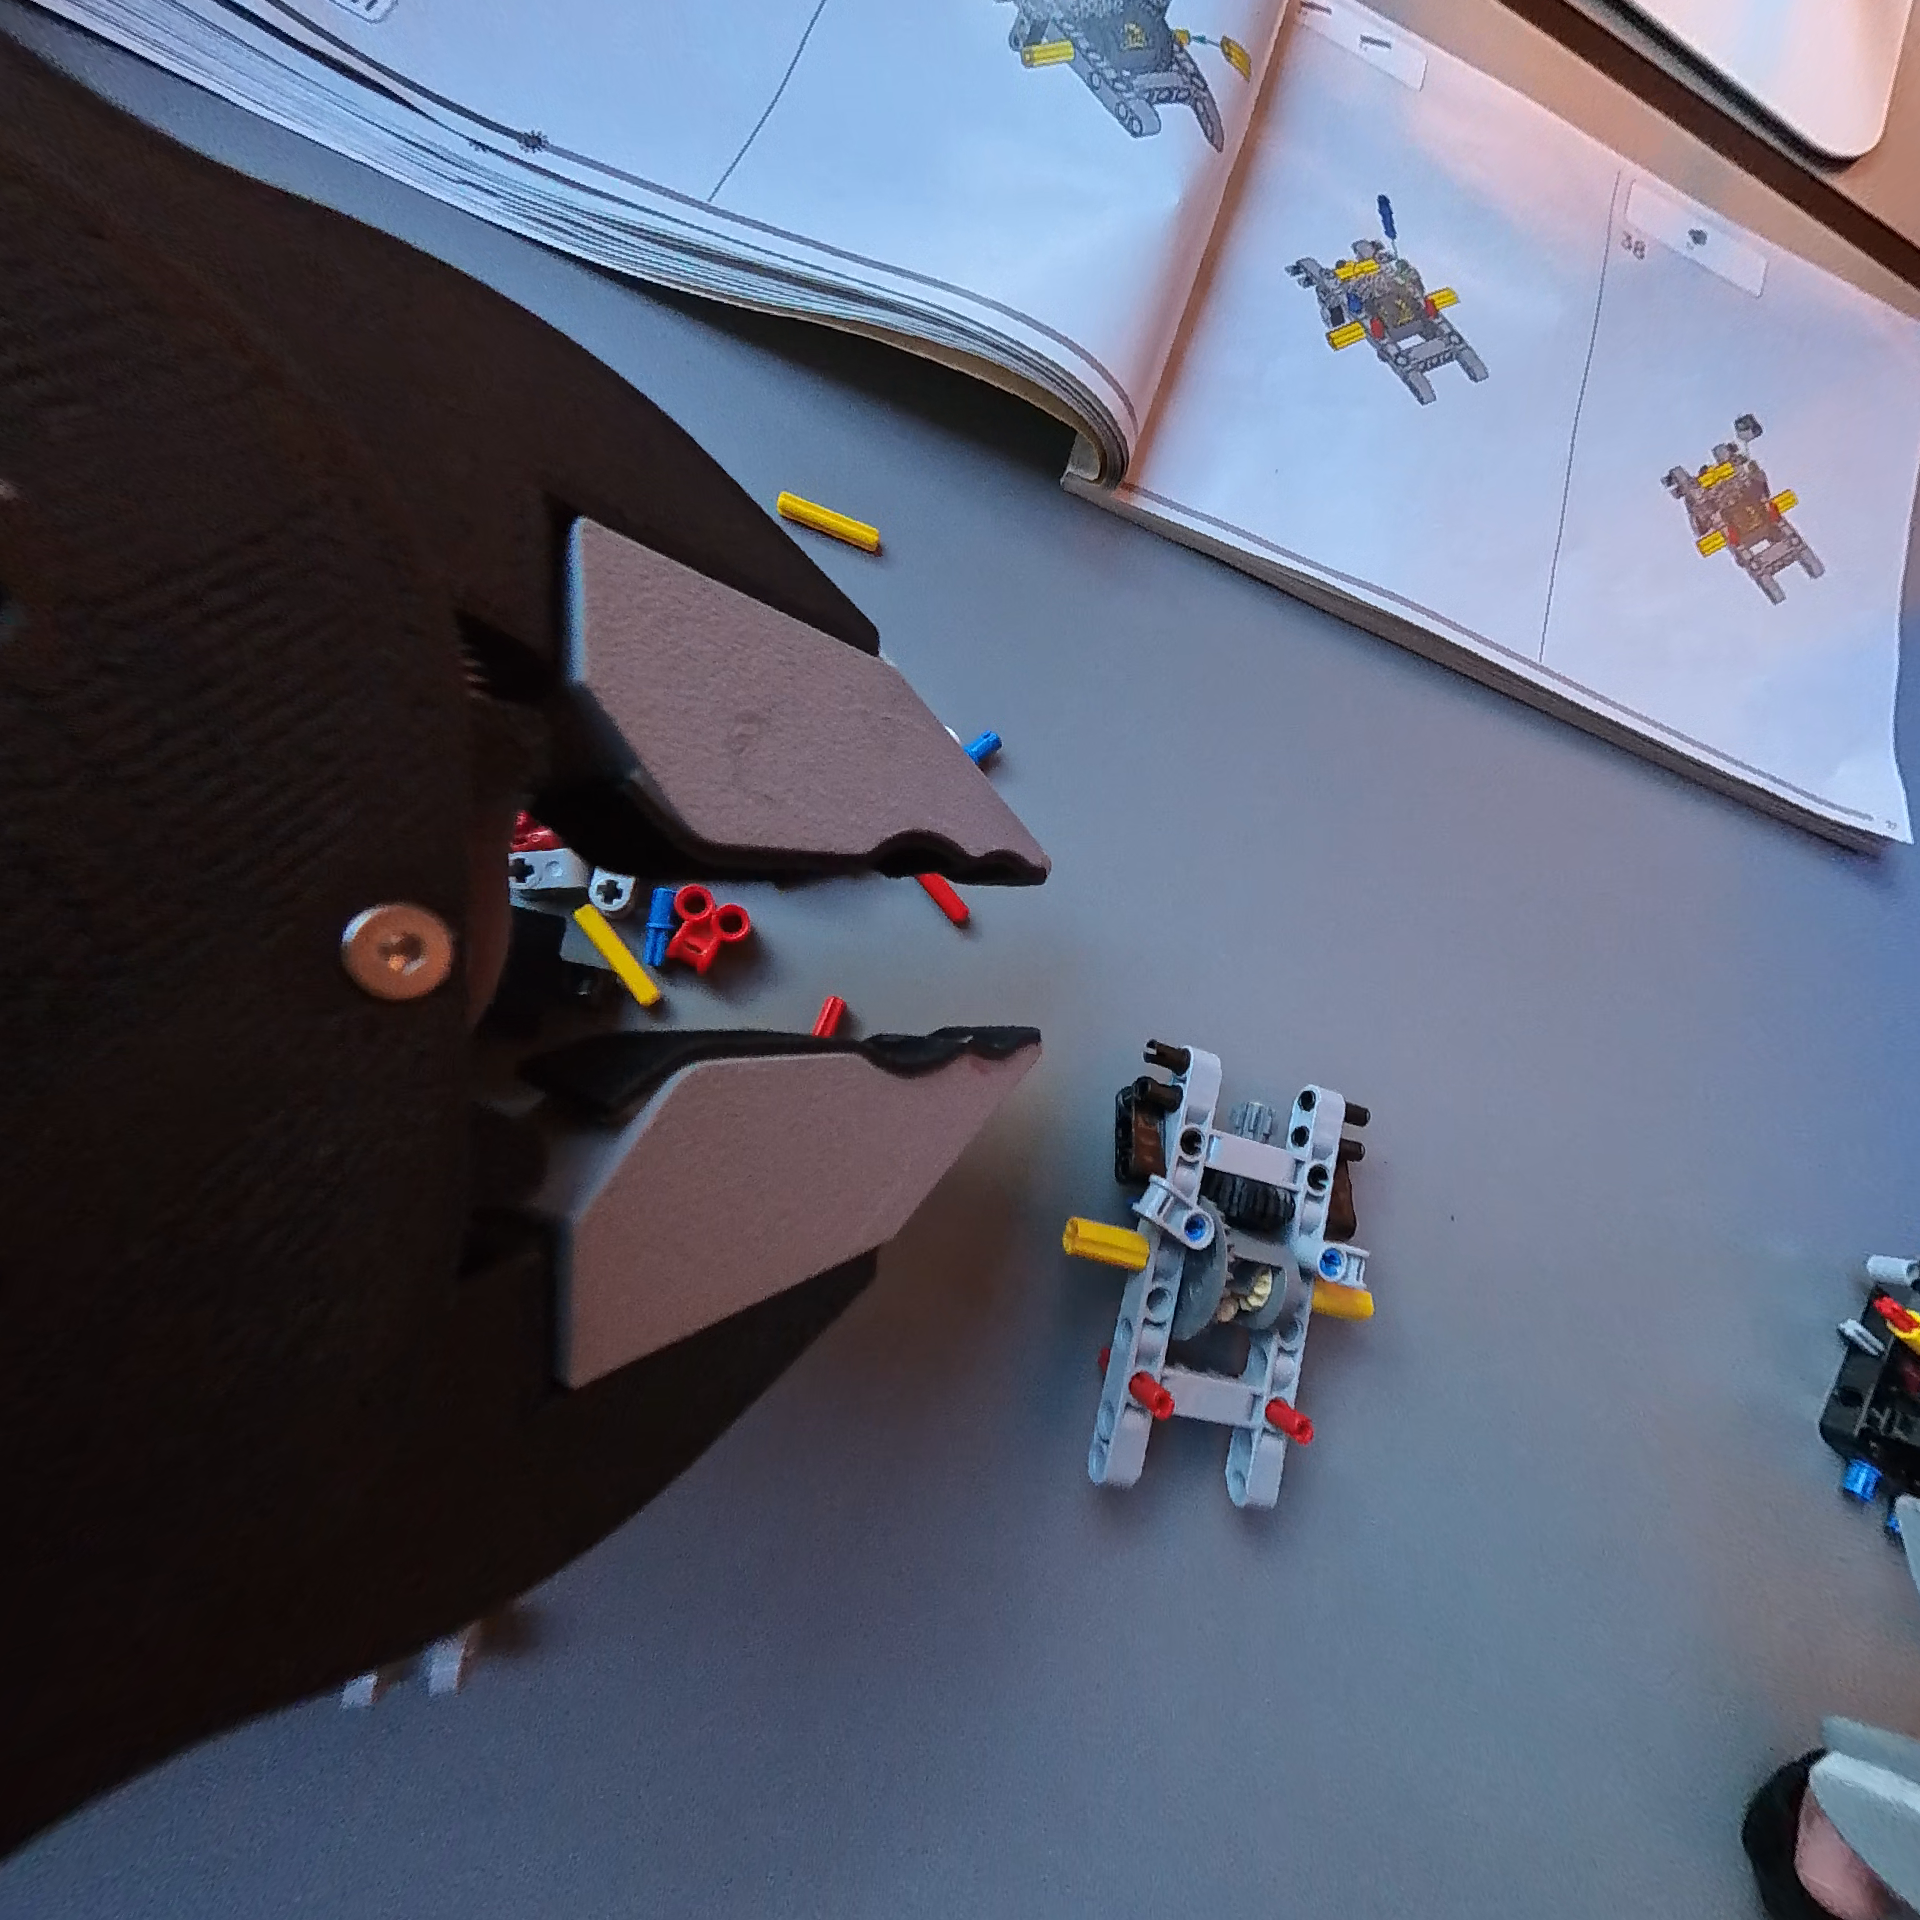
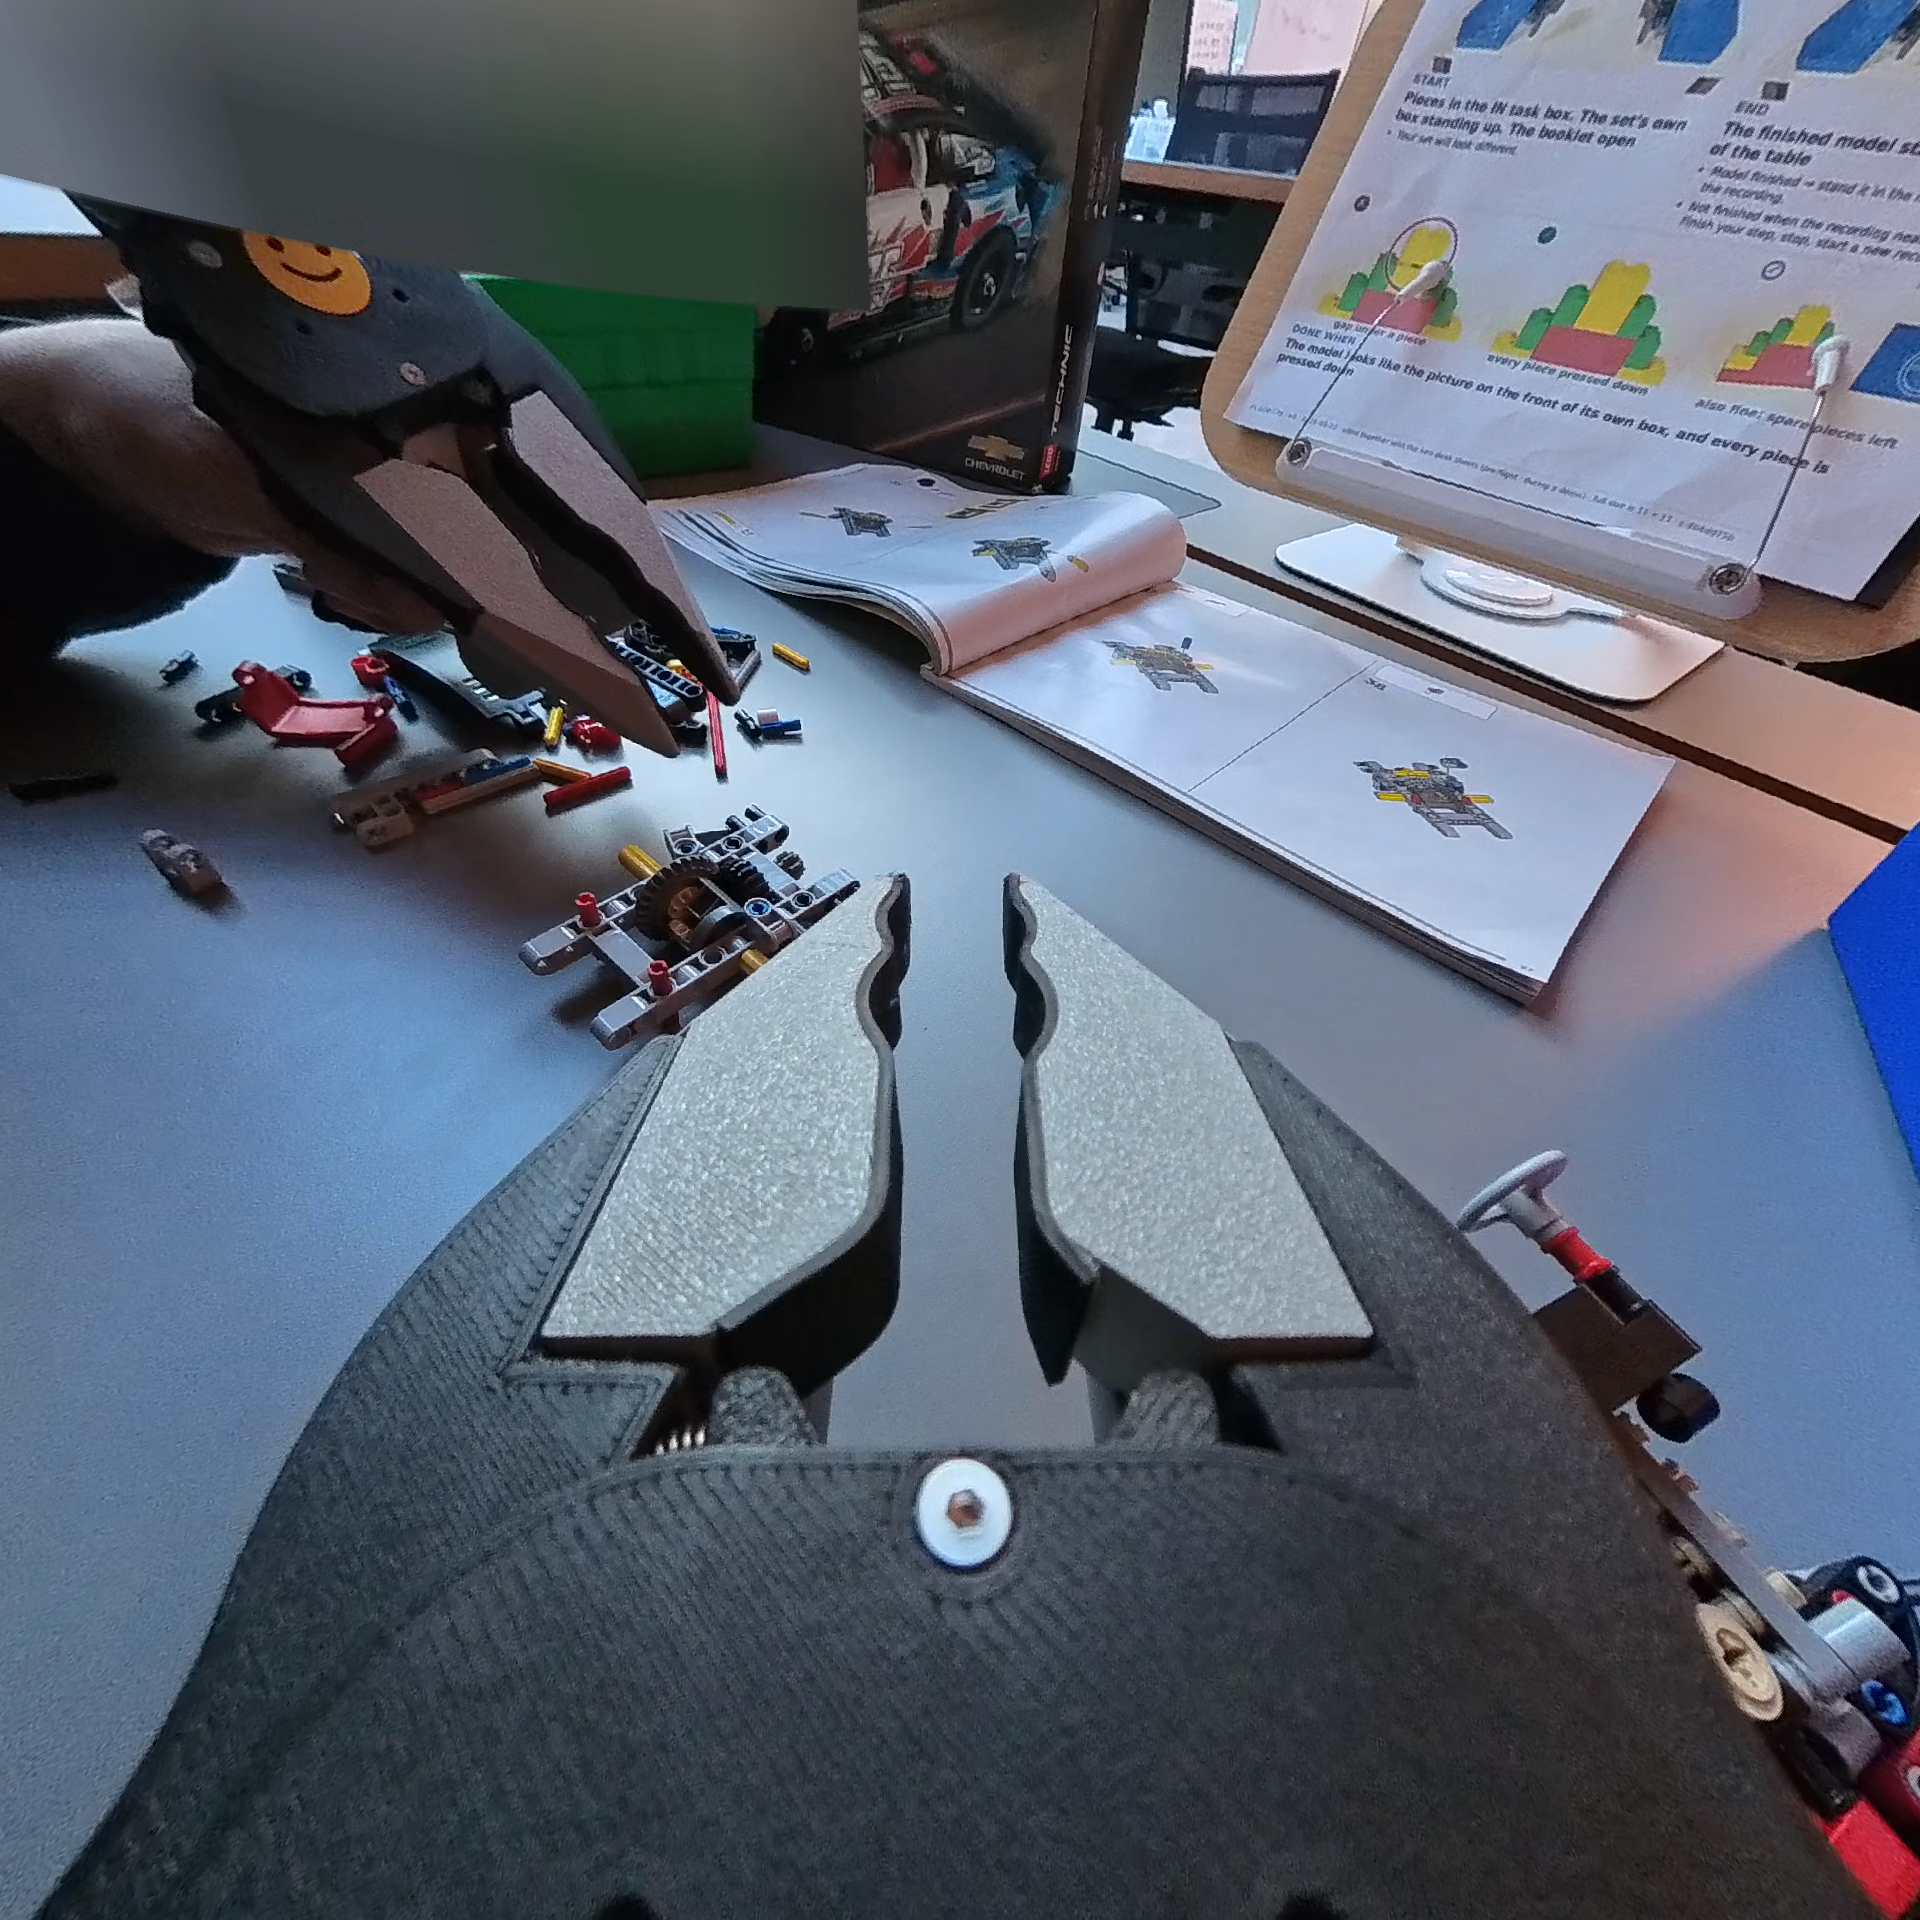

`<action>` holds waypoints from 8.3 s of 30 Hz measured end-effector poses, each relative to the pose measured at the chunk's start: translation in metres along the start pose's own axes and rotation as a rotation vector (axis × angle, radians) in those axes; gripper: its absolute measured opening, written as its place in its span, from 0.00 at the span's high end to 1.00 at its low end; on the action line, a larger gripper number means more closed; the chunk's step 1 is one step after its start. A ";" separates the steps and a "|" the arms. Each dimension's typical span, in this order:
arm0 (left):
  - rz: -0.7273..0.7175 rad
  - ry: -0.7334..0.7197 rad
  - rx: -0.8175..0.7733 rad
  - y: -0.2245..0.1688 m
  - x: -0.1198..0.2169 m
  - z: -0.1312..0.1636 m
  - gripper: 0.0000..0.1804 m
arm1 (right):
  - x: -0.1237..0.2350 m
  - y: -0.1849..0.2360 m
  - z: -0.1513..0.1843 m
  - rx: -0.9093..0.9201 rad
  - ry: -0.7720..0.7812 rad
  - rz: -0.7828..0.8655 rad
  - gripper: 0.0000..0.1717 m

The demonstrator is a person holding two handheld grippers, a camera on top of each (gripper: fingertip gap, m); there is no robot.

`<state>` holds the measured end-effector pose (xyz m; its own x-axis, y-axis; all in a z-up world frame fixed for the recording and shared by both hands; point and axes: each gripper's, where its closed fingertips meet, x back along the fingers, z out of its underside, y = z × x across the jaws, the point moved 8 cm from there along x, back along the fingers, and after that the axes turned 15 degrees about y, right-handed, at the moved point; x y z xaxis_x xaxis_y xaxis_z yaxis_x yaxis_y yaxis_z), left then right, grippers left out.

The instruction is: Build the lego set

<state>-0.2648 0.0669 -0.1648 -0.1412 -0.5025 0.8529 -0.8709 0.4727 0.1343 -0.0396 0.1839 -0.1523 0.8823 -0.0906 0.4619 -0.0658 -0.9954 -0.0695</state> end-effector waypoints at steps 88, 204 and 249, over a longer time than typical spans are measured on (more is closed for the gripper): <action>1.064 -0.207 0.155 -0.060 0.037 -0.025 0.91 | -0.001 0.053 -0.014 -0.538 0.210 -1.257 0.91; 0.393 -0.437 -0.035 -0.105 0.041 -0.036 0.98 | 0.011 0.075 -0.021 0.086 0.188 -0.546 0.96; 0.658 -0.662 0.407 -0.085 0.031 -0.032 0.98 | 0.001 0.060 -0.027 -0.190 -0.052 -0.641 1.00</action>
<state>-0.1796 0.0345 -0.1337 -0.7745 -0.5899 0.2284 -0.6032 0.5801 -0.5474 -0.0553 0.1237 -0.1324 0.7953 0.5173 0.3160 0.4023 -0.8403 0.3633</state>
